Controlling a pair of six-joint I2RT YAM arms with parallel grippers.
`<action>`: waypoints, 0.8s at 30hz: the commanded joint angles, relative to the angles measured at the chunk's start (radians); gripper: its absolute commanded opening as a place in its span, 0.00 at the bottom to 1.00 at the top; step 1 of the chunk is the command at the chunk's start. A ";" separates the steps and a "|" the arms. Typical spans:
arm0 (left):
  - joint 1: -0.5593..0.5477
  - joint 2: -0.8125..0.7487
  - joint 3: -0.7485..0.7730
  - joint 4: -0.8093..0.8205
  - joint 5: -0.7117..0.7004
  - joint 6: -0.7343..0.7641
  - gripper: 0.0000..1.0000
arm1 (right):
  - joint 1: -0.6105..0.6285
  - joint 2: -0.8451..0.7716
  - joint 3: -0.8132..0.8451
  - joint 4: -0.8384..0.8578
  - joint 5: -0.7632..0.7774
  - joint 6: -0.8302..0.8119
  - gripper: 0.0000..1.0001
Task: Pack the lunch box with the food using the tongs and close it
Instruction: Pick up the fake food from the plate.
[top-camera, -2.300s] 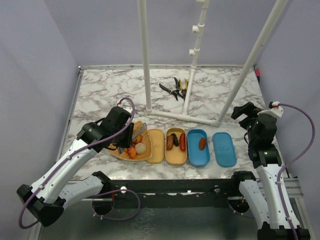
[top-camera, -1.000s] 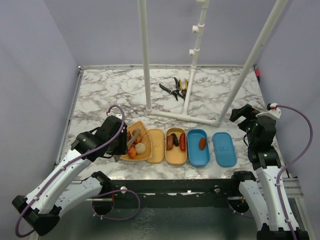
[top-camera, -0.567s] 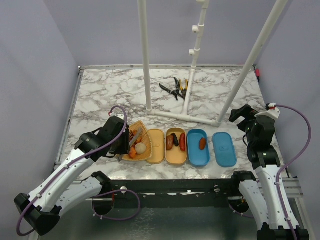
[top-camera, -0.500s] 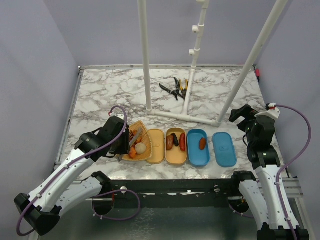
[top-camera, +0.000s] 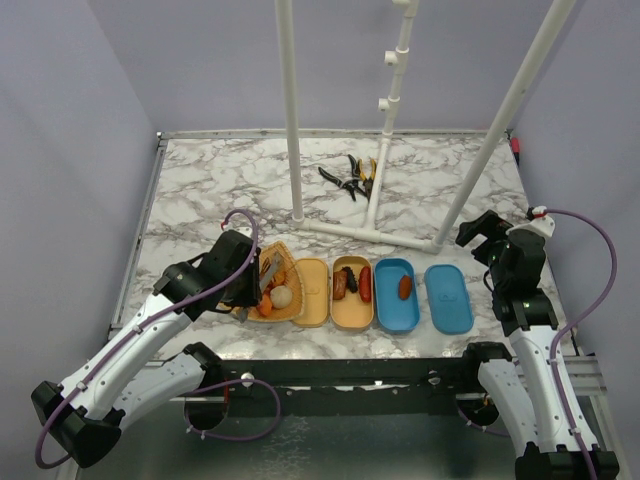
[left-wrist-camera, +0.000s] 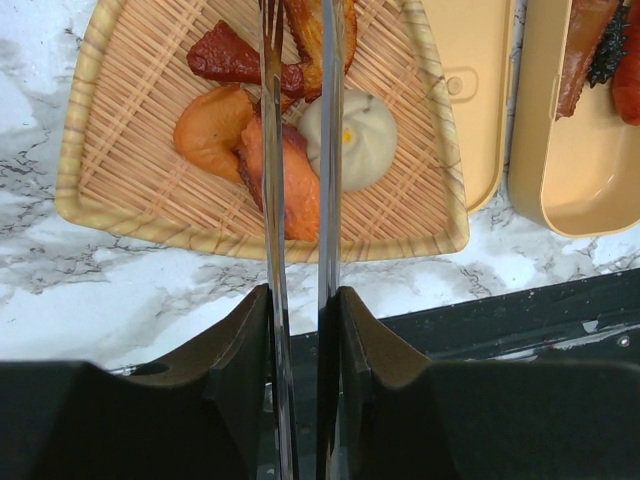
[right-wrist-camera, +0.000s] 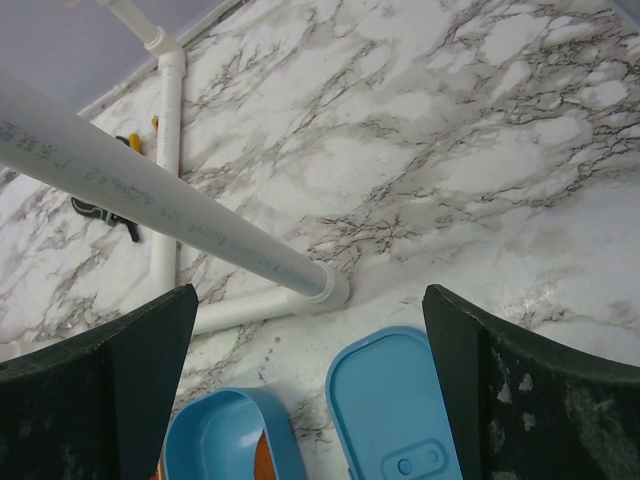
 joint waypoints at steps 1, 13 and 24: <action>0.005 -0.001 0.024 0.016 0.010 0.014 0.26 | -0.003 0.000 -0.015 0.011 -0.024 0.010 1.00; 0.004 -0.002 0.128 -0.018 0.012 0.045 0.17 | -0.003 -0.007 -0.019 0.006 -0.010 0.006 1.00; 0.005 -0.022 0.194 -0.043 0.072 0.110 0.13 | -0.003 -0.016 -0.028 0.001 -0.002 0.003 1.00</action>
